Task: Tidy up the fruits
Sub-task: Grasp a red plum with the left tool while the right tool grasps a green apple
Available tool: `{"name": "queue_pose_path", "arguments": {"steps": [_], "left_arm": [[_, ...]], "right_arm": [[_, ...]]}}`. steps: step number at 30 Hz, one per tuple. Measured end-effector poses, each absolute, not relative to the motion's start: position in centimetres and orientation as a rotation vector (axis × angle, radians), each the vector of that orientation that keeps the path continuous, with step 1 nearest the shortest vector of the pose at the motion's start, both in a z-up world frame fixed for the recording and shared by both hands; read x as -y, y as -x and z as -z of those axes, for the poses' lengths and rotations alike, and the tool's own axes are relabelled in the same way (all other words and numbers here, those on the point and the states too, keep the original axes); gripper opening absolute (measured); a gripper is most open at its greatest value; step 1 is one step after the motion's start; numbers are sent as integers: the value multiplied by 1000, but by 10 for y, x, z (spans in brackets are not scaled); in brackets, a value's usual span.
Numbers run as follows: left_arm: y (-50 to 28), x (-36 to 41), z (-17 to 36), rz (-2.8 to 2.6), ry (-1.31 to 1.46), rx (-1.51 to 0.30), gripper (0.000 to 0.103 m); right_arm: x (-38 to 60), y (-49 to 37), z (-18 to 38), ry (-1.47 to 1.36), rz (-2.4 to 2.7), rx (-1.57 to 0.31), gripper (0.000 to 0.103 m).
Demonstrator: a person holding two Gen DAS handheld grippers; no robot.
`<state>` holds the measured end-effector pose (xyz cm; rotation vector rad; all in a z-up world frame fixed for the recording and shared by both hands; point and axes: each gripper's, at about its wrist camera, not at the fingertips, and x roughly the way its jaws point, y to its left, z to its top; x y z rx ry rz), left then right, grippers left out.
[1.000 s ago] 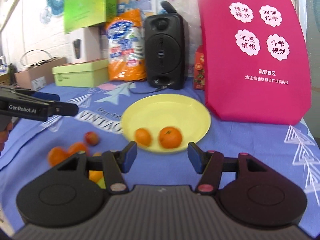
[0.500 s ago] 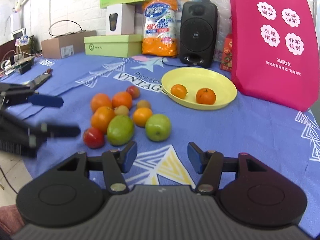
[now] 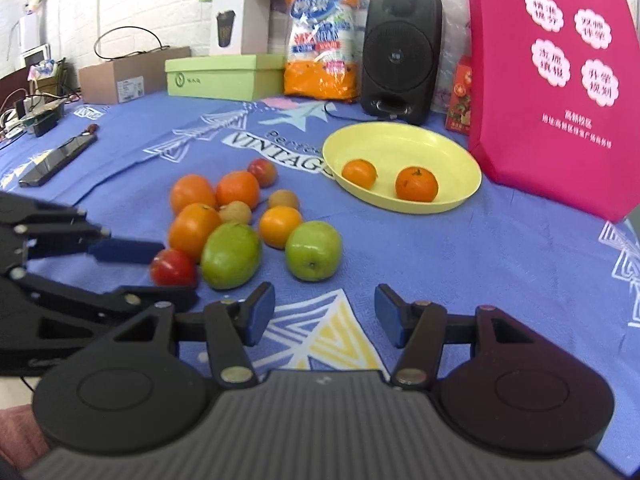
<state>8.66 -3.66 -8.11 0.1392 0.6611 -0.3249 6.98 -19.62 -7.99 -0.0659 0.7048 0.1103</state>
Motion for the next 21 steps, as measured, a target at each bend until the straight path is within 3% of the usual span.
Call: {"name": "queue_pose_path", "arguments": {"steps": [9,13,21], "left_arm": [[-89,35,80,333,-126,-665,31],[-90,33,80,337,-111,-670,31],[-90,31,79,336,-104,-666,31]], "right_arm": [[193,-97,87,80,-109,-708,54],[191,-108,89,63,-138,-711,41],[190,-104,89,49,-125,-700,40]]}}
